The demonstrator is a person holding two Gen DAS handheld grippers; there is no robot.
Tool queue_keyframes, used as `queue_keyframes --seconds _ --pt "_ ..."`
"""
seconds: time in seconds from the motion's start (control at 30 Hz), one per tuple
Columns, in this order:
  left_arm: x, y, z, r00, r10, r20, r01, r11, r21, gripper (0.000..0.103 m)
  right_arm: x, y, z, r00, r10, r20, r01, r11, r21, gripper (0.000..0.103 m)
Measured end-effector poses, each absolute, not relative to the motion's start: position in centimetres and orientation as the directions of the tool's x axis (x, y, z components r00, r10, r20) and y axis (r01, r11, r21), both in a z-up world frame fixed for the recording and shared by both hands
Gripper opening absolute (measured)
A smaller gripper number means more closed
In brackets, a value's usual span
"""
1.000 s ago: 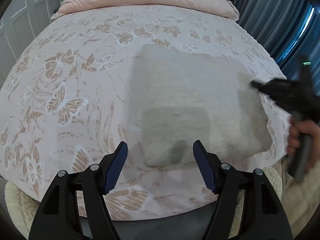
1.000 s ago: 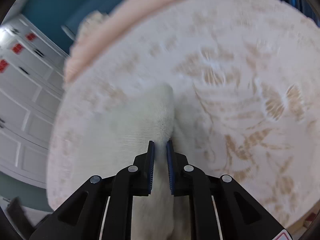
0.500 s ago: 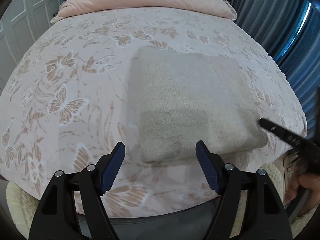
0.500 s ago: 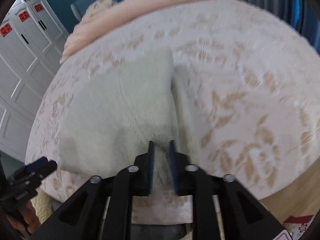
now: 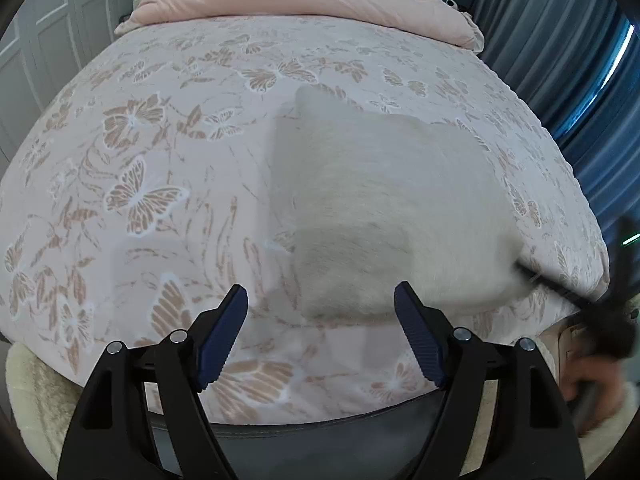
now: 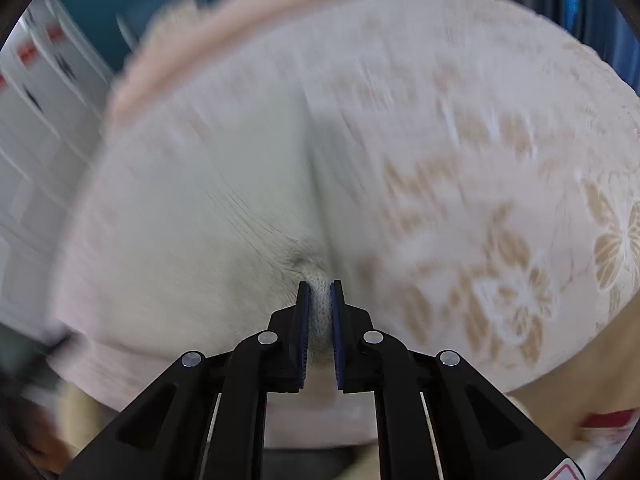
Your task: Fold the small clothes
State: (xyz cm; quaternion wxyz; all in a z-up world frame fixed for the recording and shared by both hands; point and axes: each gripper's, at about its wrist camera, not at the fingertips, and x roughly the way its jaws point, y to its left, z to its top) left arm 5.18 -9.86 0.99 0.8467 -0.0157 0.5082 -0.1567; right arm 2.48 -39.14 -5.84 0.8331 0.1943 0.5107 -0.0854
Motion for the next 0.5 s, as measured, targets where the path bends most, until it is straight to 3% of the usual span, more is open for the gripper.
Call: queue_keyframes --seconds 0.07,0.2,0.3,0.5 --pt "5.5 -10.3 0.8 0.419 -0.285 -0.862 0.245 0.950 -0.195 0.073 2.4 -38.9 -6.8 0.459 0.047 -0.887 0.332 0.917 0.220 0.010" --pt "5.6 -10.3 1.4 0.435 -0.266 -0.860 0.244 0.955 -0.172 0.074 2.0 -38.8 -2.7 0.524 0.069 -0.849 0.356 0.888 0.292 0.013" --pt "5.6 -9.6 1.4 0.438 -0.256 -0.862 0.225 0.959 -0.171 0.076 2.4 -36.1 1.8 0.605 0.029 -0.796 0.294 0.921 0.257 0.019" --pt "4.9 -7.9 1.0 0.432 -0.226 -0.873 0.191 0.969 -0.156 0.076 7.8 -27.4 4.9 0.611 0.254 -0.750 -0.019 0.951 0.308 0.016"
